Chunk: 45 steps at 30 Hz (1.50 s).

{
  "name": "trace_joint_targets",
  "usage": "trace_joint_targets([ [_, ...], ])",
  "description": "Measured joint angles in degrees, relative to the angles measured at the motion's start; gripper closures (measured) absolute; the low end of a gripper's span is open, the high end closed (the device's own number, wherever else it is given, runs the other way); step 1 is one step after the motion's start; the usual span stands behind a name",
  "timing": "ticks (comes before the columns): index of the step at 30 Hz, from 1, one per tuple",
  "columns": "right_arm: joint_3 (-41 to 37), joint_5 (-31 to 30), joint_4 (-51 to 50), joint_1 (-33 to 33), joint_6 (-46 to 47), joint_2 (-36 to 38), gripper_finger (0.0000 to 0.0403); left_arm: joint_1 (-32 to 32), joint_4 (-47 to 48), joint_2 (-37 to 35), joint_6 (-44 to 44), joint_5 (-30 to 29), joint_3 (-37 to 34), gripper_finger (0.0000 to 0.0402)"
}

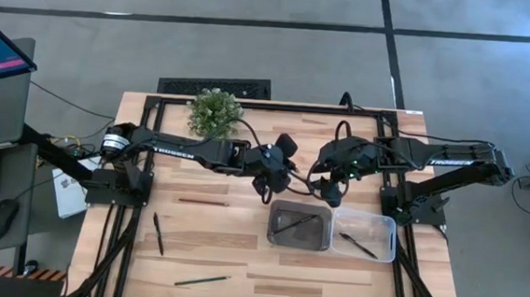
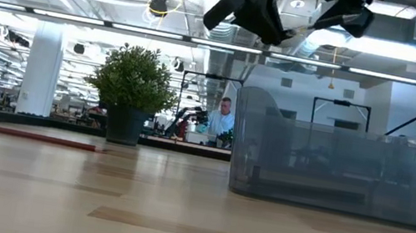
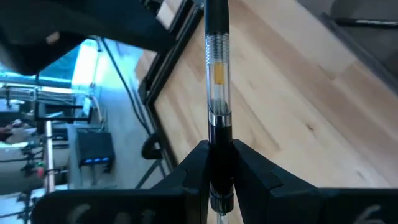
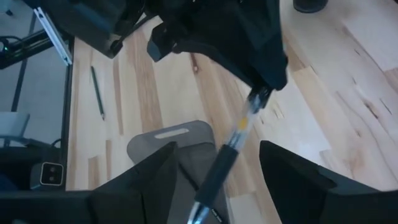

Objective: Sort pens & pencils
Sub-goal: Put the top black pen into the transparent bin

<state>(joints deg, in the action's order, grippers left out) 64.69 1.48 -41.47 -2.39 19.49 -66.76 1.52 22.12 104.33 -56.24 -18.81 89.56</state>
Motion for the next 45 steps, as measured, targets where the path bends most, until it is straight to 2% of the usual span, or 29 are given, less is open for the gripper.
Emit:
trace_joint_targets([
  [6,0.0,0.0,0.0,0.3,3.4,0.0,0.0154,0.7,-3.5,0.0,-2.7,-6.4,0.0,0.0359],
  [12,0.0,0.0,0.0,0.3,3.6,0.0,0.0154,1.5,-3.8,0.0,-3.2,-7.2,0.0,0.0359],
  [17,0.0,0.0,0.0,0.3,3.6,-0.2,0.0168,1.8,-4.8,0.0,-3.4,-10.3,0.0,0.0359],
  [25,0.0,-0.1,0.0,0.3,2.6,-1.9,0.0219,1.9,-6.0,-0.1,-4.2,-11.5,0.0,0.0359],
  [37,-0.2,-1.3,-2.1,0.4,3.2,-1.9,0.0343,2.0,-4.8,-0.3,-2.9,-11.7,0.0,0.0358],
  [45,0.0,0.4,-1.0,0.3,2.6,-1.9,0.035,1.9,-5.5,-0.1,-2.5,-10.6,0.0,0.0341],
])
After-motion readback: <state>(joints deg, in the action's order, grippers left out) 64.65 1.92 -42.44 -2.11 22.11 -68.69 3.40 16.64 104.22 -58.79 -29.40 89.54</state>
